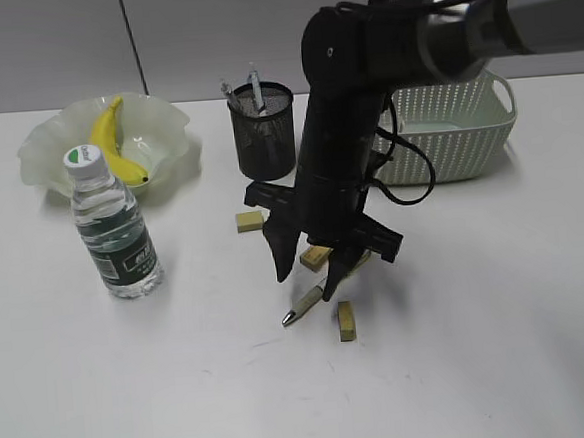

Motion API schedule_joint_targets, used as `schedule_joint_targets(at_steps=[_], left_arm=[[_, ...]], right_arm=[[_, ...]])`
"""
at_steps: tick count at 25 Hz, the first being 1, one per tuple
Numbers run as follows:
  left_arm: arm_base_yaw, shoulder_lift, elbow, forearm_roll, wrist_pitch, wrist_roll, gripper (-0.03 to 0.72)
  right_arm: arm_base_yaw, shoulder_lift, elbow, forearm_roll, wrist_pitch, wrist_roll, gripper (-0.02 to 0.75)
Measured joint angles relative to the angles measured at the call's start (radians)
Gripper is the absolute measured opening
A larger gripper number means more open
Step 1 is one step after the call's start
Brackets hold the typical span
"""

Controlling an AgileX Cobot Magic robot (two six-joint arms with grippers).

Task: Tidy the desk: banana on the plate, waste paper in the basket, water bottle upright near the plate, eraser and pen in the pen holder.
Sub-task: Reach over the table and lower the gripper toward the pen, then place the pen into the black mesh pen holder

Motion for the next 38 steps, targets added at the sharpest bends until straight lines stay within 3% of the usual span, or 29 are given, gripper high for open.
schedule_joint_targets(at_steps=[9, 12, 14, 18, 19, 27, 31, 35, 38], left_arm=[[0.0, 0.0, 0.0, 0.0, 0.0, 0.0, 0.339], [0.0, 0.0, 0.0, 0.0, 0.0, 0.0, 0.339], [0.0, 0.0, 0.0, 0.0, 0.0, 0.0, 0.339], [0.0, 0.0, 0.0, 0.0, 0.0, 0.0, 0.339], [0.0, 0.0, 0.0, 0.0, 0.0, 0.0, 0.339], [0.0, 0.0, 0.0, 0.0, 0.0, 0.0, 0.339], [0.0, 0.0, 0.0, 0.0, 0.0, 0.0, 0.339], [0.0, 0.0, 0.0, 0.0, 0.0, 0.0, 0.339], [0.0, 0.0, 0.0, 0.0, 0.0, 0.0, 0.339]], right_arm=[[0.0, 0.063, 0.0, 0.005, -0.058, 0.0, 0.431], [-0.001, 0.089, -0.001, 0.018, -0.073, 0.001, 0.394], [-0.001, 0.094, -0.006, 0.032, -0.068, 0.001, 0.335], [-0.001, 0.095, -0.011, 0.035, -0.051, 0.001, 0.094], [-0.001, 0.095, -0.016, 0.027, -0.044, 0.001, 0.095], [0.0, 0.028, -0.128, -0.13, 0.029, 0.004, 0.096], [0.0, -0.063, -0.169, -0.289, 0.023, 0.034, 0.096], [0.001, -0.136, -0.201, -0.499, -0.077, -0.056, 0.096], [0.0, -0.153, -0.205, -0.543, -0.241, -0.227, 0.096]])
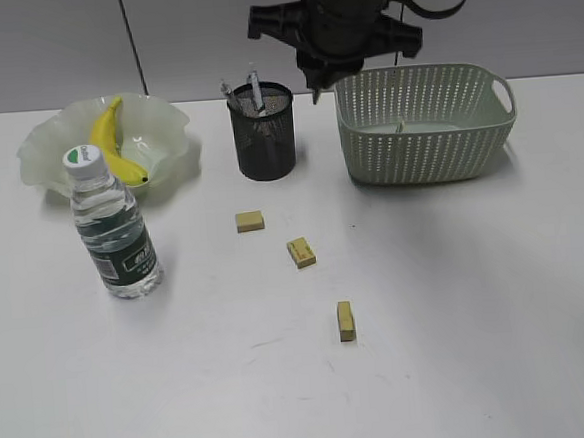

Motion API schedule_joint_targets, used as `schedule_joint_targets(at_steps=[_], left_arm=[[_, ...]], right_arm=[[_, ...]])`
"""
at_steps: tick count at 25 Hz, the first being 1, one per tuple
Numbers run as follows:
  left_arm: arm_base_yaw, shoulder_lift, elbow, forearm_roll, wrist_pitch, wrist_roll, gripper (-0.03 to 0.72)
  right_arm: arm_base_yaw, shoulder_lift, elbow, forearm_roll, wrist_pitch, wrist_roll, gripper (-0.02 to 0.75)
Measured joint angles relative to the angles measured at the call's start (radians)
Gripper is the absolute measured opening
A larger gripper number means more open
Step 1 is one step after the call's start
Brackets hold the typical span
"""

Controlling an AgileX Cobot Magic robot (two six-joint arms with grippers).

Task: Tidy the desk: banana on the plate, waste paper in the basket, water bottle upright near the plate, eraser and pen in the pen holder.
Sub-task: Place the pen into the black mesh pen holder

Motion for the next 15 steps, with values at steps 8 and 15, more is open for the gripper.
schedule_joint_targets(at_steps=[8, 15], left_arm=[[0.0, 0.0, 0.0, 0.0, 0.0, 0.0, 0.338], [0.0, 0.0, 0.0, 0.0, 0.0, 0.0, 0.338]], right_arm=[[0.0, 0.059, 0.0, -0.033, -0.462, -0.266, 0.096], [0.0, 0.184, 0.0, -0.134, -0.641, -0.277, 0.096]])
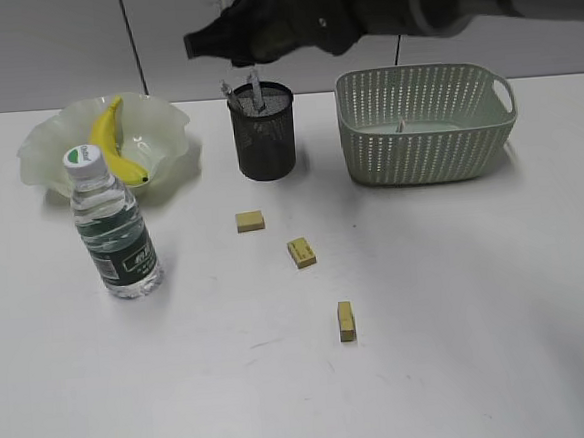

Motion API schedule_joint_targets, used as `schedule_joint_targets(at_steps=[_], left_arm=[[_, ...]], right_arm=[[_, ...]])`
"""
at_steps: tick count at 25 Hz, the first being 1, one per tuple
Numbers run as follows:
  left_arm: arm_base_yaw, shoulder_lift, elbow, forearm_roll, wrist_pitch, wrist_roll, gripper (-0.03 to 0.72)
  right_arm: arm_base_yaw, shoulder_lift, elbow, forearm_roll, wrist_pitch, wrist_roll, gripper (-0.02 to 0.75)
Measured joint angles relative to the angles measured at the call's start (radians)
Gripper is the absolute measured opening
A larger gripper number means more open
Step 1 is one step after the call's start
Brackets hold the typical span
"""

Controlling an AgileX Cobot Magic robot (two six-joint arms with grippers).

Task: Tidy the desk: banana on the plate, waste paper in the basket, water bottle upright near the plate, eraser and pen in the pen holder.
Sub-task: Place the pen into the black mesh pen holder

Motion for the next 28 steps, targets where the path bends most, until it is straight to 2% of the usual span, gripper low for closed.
schedule_joint_targets(at_steps=[6, 21, 28], left_arm=[[0.0, 0.0, 0.0, 0.0, 0.0, 0.0, 0.338], [0.0, 0.0, 0.0, 0.0, 0.0, 0.0, 0.338], [0.0, 0.0, 0.0, 0.0, 0.0, 0.0, 0.338]], right_arm=[[-0.002, 0.042, 0.002, -0.067, -0.002, 0.0, 0.096], [-0.02, 0.075, 0.002, -0.075, 0.036, 0.012, 0.096], [-0.037, 0.091, 0.002, -0.08, 0.079, 0.105, 0.096]])
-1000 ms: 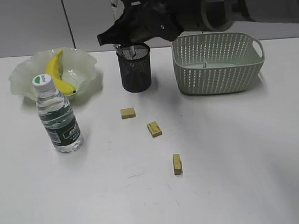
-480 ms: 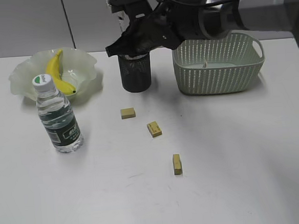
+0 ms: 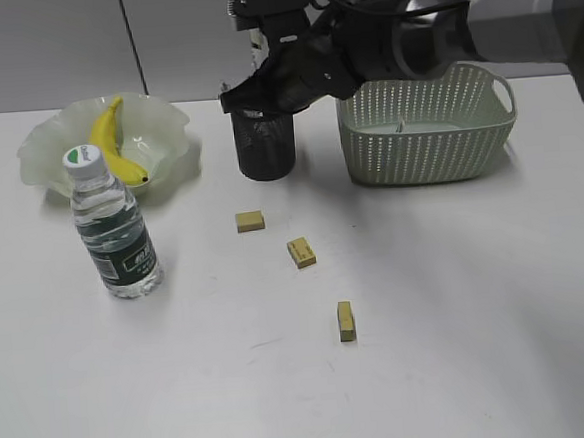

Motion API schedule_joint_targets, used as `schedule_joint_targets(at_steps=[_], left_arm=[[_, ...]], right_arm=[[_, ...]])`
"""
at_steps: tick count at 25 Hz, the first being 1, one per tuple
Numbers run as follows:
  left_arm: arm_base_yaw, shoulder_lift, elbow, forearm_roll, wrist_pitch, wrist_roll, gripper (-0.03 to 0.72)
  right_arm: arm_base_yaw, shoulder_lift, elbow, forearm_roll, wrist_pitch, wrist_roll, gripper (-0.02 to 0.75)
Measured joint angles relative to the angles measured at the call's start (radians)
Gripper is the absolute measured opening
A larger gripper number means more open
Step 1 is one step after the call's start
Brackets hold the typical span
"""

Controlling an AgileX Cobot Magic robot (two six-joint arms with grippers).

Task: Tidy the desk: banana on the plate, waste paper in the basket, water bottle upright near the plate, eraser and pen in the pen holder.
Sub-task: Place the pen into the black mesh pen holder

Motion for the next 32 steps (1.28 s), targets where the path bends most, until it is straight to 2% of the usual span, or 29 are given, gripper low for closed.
schedule_joint_targets(at_steps=[6, 8, 13, 16, 22, 27, 30, 32], left_arm=[[0.0, 0.0, 0.0, 0.0, 0.0, 0.0, 0.338], [0.0, 0.0, 0.0, 0.0, 0.0, 0.0, 0.338], [0.0, 0.0, 0.0, 0.0, 0.0, 0.0, 0.338], [0.0, 0.0, 0.0, 0.0, 0.0, 0.0, 0.338], [0.0, 0.0, 0.0, 0.0, 0.0, 0.0, 0.337], [0.0, 0.0, 0.0, 0.0, 0.0, 0.0, 0.337], [0.0, 0.0, 0.0, 0.0, 0.0, 0.0, 0.337], [0.0, 0.0, 0.0, 0.0, 0.0, 0.0, 0.337]], right_arm=[[-0.005, 0.001, 0.0, -0.006, -0.013, 0.01, 0.104], [-0.005, 0.001, 0.0, -0.006, -0.015, 0.012, 0.132], [-0.005, 0.001, 0.0, -0.006, -0.019, 0.012, 0.276], [-0.005, 0.001, 0.0, -0.006, -0.019, 0.012, 0.333], [-0.005, -0.022, 0.0, -0.008, 0.001, 0.012, 0.358], [-0.002, -0.115, 0.0, 0.008, 0.173, -0.016, 0.361], [0.002, -0.184, 0.0, 0.054, 0.299, -0.161, 0.358], [0.003, -0.227, 0.0, 0.127, 0.383, -0.312, 0.349]])
